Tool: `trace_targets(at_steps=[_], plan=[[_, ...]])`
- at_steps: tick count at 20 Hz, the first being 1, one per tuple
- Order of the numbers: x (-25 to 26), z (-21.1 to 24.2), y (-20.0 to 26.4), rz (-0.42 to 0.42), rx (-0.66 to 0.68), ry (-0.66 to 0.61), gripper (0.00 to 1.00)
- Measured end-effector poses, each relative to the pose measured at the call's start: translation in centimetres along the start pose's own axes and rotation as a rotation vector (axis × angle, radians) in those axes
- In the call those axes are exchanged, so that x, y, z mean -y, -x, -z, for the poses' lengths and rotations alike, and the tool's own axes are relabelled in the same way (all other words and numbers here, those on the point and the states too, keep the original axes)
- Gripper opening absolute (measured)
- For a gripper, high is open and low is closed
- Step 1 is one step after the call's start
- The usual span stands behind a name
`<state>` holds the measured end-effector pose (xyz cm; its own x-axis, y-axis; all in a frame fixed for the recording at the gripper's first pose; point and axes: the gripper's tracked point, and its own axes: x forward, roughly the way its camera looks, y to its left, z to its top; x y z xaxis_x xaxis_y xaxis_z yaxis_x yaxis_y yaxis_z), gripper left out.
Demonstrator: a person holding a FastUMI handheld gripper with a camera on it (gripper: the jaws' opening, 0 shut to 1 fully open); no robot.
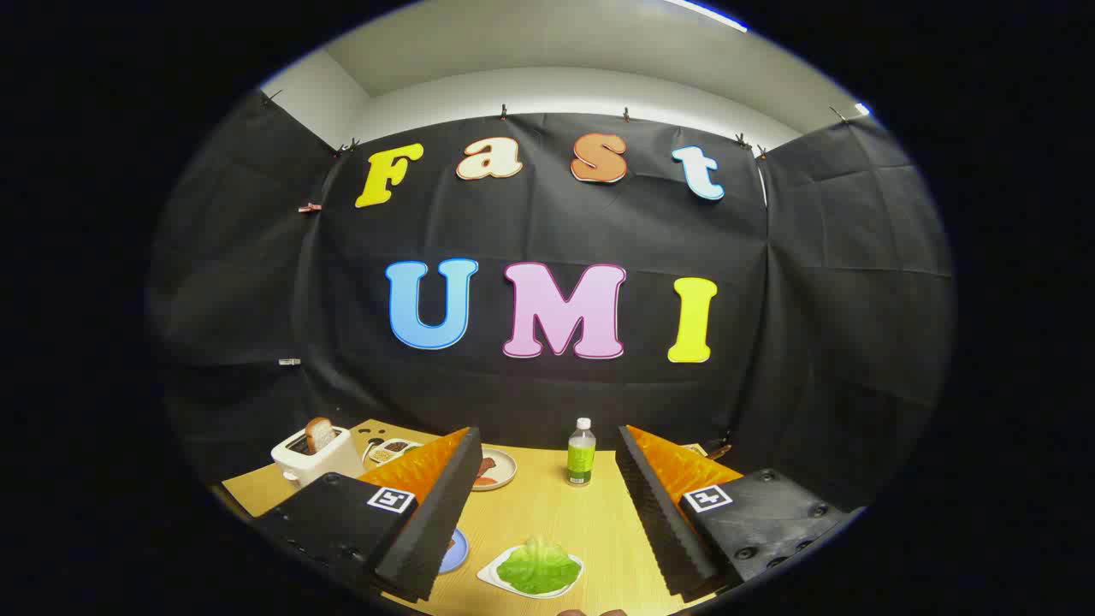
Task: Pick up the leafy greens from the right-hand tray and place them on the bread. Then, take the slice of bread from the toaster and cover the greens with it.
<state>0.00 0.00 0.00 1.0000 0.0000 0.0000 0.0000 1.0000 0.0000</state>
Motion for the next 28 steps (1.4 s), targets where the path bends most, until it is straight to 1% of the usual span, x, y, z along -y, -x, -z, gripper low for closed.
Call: trace_targets(at_steps=[3,6,10,17,21,28], plan=[[0.1,-0.2,-0.4,0.001,0.006,-0.013,0.98],[-0.6,0.3,-0.6,-0.019,-0.012,-0.03,0.98],[-0.5,1.1,-0.8,-0.014,-0.026,-0.014,0.98],[-0.7,2.2,-1.6,-0.028,-0.052,-0.012,0.98],[-0.8,5.2,-2.2,-0.047,-0.119,-0.001,0.98],[-1.2,13.4,-3.8,-0.105,-0.291,0.053,0.98]])
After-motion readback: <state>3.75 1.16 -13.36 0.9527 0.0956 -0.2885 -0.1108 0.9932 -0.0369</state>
